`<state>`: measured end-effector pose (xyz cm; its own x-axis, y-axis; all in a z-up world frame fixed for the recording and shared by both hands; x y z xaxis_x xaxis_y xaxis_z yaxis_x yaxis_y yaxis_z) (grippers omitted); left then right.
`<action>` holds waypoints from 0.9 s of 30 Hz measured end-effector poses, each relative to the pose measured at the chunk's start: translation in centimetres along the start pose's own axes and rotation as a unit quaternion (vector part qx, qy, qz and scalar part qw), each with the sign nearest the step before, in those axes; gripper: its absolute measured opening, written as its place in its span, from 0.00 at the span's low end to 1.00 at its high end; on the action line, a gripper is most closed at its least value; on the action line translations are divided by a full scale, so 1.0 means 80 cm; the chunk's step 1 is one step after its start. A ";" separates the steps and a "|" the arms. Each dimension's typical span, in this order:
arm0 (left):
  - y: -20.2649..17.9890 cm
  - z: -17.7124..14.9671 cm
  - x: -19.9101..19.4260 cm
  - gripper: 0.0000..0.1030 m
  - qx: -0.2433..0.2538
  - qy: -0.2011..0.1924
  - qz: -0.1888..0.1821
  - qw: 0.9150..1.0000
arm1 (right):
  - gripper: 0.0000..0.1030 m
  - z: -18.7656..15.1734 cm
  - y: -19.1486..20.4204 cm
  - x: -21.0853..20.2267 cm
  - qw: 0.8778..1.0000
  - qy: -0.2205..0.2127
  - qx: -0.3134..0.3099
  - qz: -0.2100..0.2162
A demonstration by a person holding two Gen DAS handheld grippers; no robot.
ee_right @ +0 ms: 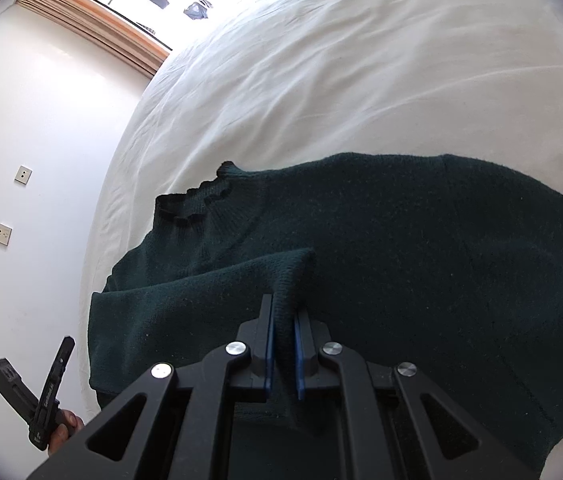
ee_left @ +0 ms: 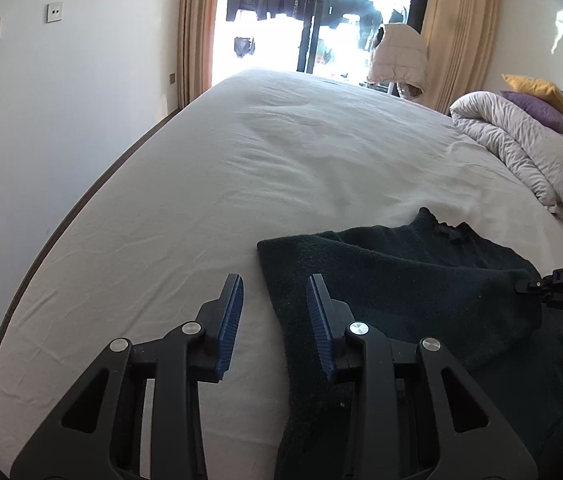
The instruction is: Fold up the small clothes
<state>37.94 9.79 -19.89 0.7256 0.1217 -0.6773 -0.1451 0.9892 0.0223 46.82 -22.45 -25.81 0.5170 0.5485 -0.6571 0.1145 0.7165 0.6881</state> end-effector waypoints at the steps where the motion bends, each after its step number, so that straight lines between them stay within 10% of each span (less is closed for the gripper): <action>1: -0.005 0.007 0.007 0.31 0.007 -0.003 0.004 1.000 | 0.09 -0.001 -0.001 0.001 1.000 0.000 0.000 0.000; 11: -0.055 -0.028 0.082 0.20 0.167 0.020 0.127 0.978 | 0.09 -0.002 -0.008 0.001 1.000 -0.004 0.007 0.012; 17: -0.090 -0.062 0.056 0.21 0.321 -0.056 0.241 0.914 | 0.09 -0.002 -0.016 -0.009 1.000 -0.005 0.015 0.016; 22: -0.113 -0.097 0.033 0.20 0.402 -0.101 0.253 0.874 | 0.09 -0.004 -0.023 -0.015 1.000 -0.006 0.022 0.014; 27: -0.089 -0.052 0.039 0.20 0.336 -0.079 0.243 0.906 | 0.09 -0.004 -0.020 -0.016 1.000 -0.005 0.019 0.009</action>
Point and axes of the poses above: each gripper's, at about its wrist camera, not at the fingertips, and x roughly the way its jaws point, y to its left, z to its top, the point moved 6 cm from there along x, roughly the way its jaws point, and after that the axes turned 10 degrees about z, right-handed, at the moved point
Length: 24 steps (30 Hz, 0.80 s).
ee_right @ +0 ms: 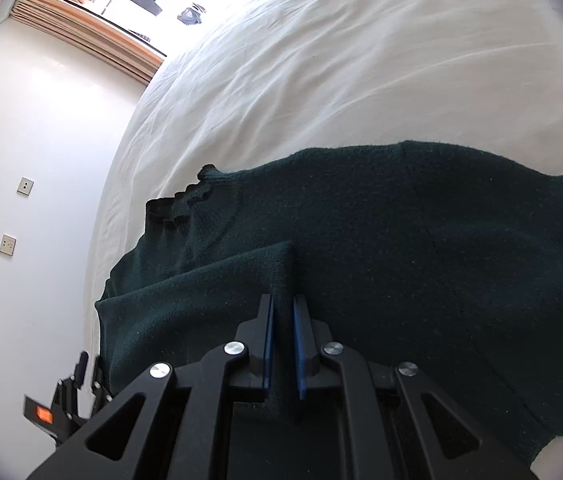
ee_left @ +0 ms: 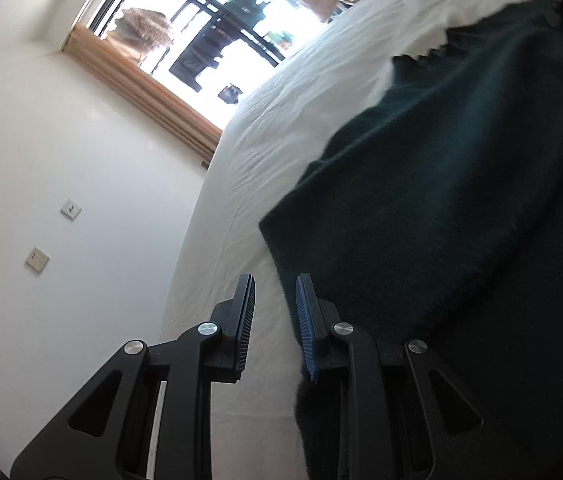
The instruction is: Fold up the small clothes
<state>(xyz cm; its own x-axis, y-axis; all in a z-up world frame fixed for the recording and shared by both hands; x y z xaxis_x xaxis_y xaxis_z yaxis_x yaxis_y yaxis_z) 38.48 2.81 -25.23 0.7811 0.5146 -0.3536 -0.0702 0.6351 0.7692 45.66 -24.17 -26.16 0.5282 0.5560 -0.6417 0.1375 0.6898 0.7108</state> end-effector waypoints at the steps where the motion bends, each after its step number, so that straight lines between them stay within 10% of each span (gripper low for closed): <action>1: 0.004 0.007 0.009 0.20 -0.016 0.008 -0.003 1.000 | 0.09 0.000 0.000 0.000 1.000 0.000 0.000 -0.001; 7: -0.016 0.014 0.063 0.20 -0.012 0.063 -0.019 0.998 | 0.09 0.000 -0.006 0.000 1.000 0.001 0.007 0.007; 24: -0.014 0.020 0.081 0.20 -0.017 0.048 0.005 0.999 | 0.02 0.011 -0.034 -0.011 0.999 -0.001 0.039 0.018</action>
Point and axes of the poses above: each gripper's, at about its wrist camera, not at the fingertips, and x roughly the way its jaws point, y to its left, z to its top, the point moved 6 cm from there along x, roughly the way its jaws point, and after that the axes turned 10 degrees about z, right-handed, at the moved point
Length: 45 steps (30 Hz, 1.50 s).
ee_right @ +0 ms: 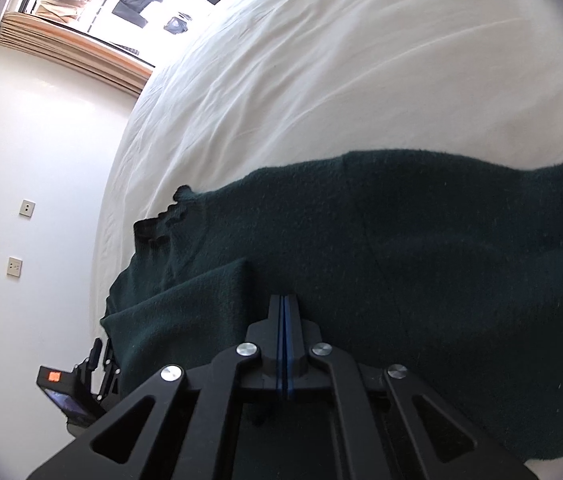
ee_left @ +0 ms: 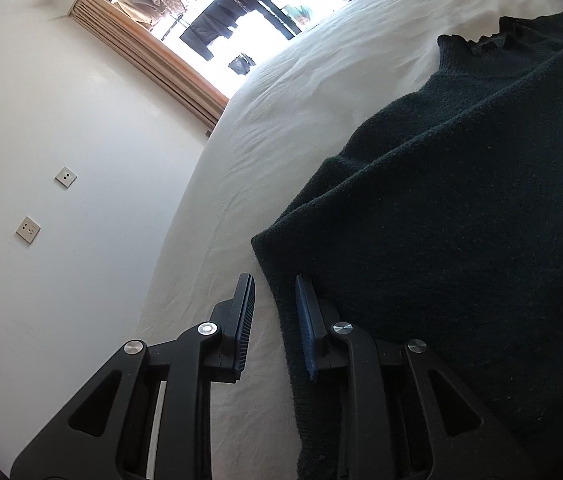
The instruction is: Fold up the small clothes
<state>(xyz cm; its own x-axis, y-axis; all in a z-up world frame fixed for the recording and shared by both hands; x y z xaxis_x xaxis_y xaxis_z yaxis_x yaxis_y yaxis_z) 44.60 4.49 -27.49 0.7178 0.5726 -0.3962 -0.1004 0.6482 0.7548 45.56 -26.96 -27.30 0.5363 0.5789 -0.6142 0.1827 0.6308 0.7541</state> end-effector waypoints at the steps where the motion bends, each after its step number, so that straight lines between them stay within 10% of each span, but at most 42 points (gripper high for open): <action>1: 0.000 -0.001 0.001 0.20 -0.002 0.000 -0.002 1.000 | 0.06 -0.004 0.001 -0.004 1.000 -0.002 0.004 -0.002; 7: 0.001 -0.003 0.011 0.20 -0.001 -0.004 0.006 1.000 | 0.08 -0.025 0.076 -0.019 0.996 -0.029 -0.059 0.064; 11: 0.002 -0.005 0.014 0.20 -0.007 -0.005 0.003 1.000 | 0.27 -0.047 0.077 0.027 0.996 0.020 -0.053 0.069; 16: -0.004 -0.021 -0.006 0.20 -0.019 -0.006 -0.005 1.000 | 0.07 -0.046 0.012 0.019 0.994 -0.002 0.023 0.108; 22: 0.000 -0.019 -0.002 0.20 -0.021 -0.002 -0.013 1.000 | 0.50 -0.054 -0.051 -0.119 0.988 -0.129 0.035 0.081; 30: 0.036 0.017 -0.084 0.20 -0.067 -0.048 0.017 0.996 | 0.54 -0.100 -0.192 -0.336 0.950 -0.275 0.122 0.084; 38: -0.089 0.057 -0.215 0.20 -0.049 -0.062 -0.179 0.981 | 0.54 -0.129 -0.315 -0.410 0.885 -0.363 0.260 0.127; 45: -0.121 0.033 -0.202 0.20 -0.078 -0.011 -0.231 0.970 | 0.49 -0.117 -0.359 -0.410 0.849 -0.395 0.316 0.150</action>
Point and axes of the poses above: each gripper's, at about its wrist camera, not at the fingertips, and x roughly the way its jaws point, y to its left, z to its top, the point moved 6 cm from there along x, roughly the way its jaws point, and after that the axes turned 10 degrees about z, right-handed, at the moved point
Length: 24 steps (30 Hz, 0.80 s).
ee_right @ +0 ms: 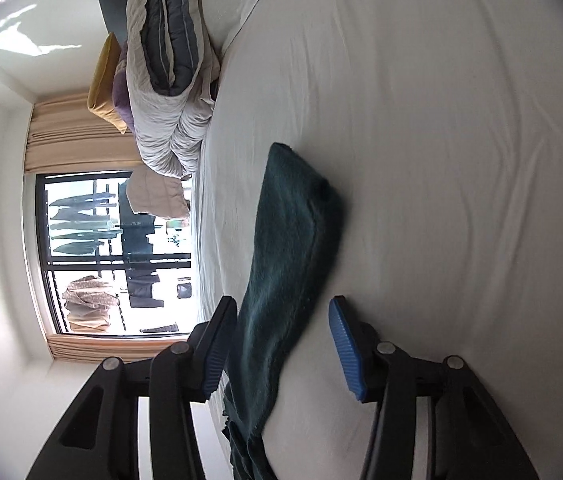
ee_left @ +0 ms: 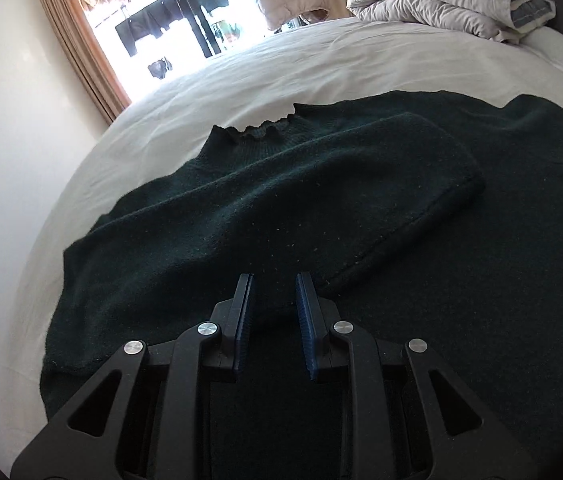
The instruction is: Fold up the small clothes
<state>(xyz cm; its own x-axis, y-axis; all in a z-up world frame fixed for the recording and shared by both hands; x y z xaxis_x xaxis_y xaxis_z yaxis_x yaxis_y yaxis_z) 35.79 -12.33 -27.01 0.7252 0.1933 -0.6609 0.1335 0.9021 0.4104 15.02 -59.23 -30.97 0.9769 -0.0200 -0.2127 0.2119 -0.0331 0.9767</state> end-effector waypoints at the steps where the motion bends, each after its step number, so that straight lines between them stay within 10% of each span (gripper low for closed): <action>1: 0.007 -0.002 0.005 0.20 -0.014 0.004 -0.016 1.000 | 0.48 0.009 0.001 -0.001 1.000 -0.004 0.004 0.003; 12: 0.011 -0.002 0.015 0.21 -0.034 -0.002 -0.030 0.999 | 0.39 0.051 0.002 0.025 0.998 -0.049 0.024 0.004; 17: 0.014 0.000 0.019 0.21 -0.040 -0.001 -0.036 0.999 | 0.10 0.053 -0.009 0.029 0.999 -0.046 0.021 -0.005; 24: 0.019 -0.001 0.020 0.21 -0.057 -0.001 -0.051 0.997 | 0.09 0.035 0.036 0.044 0.997 -0.029 -0.066 -0.036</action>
<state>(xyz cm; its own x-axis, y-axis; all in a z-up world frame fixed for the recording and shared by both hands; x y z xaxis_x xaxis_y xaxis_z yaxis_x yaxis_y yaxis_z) 37.08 -10.63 -27.54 0.7135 0.0973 -0.6938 0.1297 0.9549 0.2673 18.99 -62.23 -28.98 0.9569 -0.0800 -0.2793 0.2862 0.0943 0.9535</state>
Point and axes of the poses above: each gripper's, at about its wrist camera, not at the fingertips, and x roughly the way its jaws point, y to its left, z to its top, the point moved 6 cm from there along x, roughly the way its jaws point, and after that the axes turned 10 degrees about z, right-handed, at the moved point
